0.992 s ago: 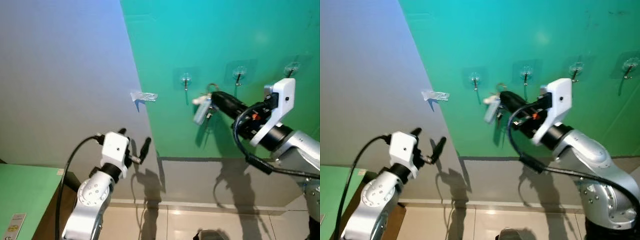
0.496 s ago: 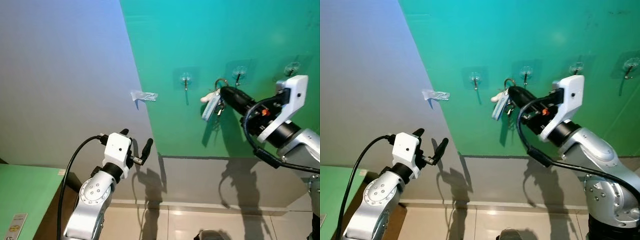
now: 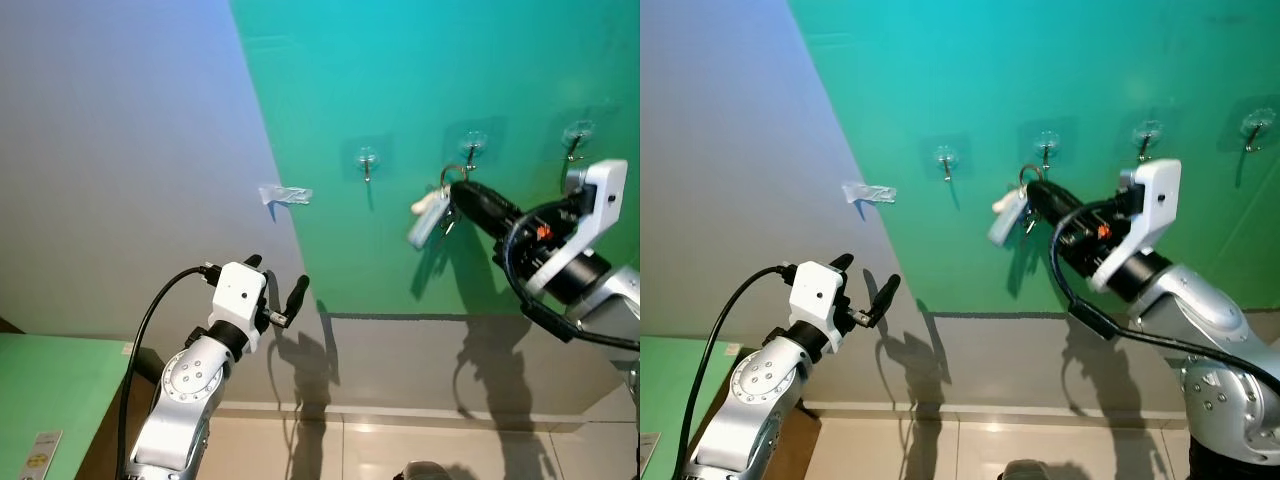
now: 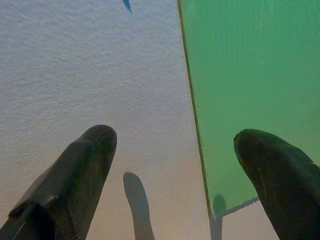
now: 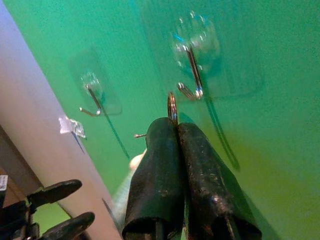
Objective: Hang keys on a hook
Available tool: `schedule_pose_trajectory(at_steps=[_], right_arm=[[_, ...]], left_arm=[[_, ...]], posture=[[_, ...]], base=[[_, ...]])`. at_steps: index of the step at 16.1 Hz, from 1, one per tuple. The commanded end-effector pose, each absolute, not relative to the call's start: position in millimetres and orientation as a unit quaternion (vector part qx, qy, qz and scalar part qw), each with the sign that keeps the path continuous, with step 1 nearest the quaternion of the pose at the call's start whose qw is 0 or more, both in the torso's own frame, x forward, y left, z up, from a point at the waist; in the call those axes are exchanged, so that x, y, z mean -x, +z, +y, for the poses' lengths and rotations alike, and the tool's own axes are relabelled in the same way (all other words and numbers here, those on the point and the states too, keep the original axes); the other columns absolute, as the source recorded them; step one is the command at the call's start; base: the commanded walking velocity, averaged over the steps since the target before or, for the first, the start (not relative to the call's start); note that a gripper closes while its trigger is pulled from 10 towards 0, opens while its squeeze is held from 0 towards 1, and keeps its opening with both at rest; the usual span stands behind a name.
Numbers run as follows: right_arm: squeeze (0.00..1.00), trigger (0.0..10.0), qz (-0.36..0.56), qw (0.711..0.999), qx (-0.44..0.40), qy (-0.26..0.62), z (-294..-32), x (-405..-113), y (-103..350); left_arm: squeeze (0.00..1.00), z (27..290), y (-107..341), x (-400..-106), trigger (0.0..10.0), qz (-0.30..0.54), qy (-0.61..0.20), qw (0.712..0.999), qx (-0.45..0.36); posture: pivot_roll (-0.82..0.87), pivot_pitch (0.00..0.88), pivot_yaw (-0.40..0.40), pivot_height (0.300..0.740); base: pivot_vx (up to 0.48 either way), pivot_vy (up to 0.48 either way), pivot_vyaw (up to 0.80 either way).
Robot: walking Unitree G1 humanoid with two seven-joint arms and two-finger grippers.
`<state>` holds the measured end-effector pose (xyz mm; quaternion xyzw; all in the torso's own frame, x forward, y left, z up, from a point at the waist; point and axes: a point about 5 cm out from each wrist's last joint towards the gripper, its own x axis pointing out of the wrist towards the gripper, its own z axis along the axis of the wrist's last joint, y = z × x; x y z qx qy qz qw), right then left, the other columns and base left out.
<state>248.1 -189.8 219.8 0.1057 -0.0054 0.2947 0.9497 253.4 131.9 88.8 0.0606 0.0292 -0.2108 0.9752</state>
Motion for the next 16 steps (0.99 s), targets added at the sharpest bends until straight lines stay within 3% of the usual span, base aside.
schedule_pose_trajectory(at_steps=[1, 9, 16], right_arm=[[0.00, 0.0, -0.020, 0.944, -0.097, 0.314, -186.5, -243.2, 229.1], [0.00, 0.0, -0.036, 0.935, -0.077, 0.343, -182.9, -238.8, 241.9], [0.00, 0.0, -0.036, 0.949, -0.103, 0.297, -193.7, -246.7, 234.5]], left_arm=[[0.00, 134.8, 88.7, -255.1, 10.0, 0.029, -0.215, 0.974, -0.072], [0.00, 131.3, 86.2, -254.4, 10.0, 0.028, -0.224, 0.971, -0.074], [0.00, 134.7, 84.5, -255.1, 10.0, 0.030, -0.223, 0.971, -0.076]], posture=[[-0.35, 0.000, 0.182, 0.740], [-0.35, 0.000, 0.184, 0.740], [-0.35, 0.000, 0.185, 0.740]], base=[[0.000, 0.000, 0.00], [0.000, 0.000, 0.00], [0.000, 0.000, 0.00]])
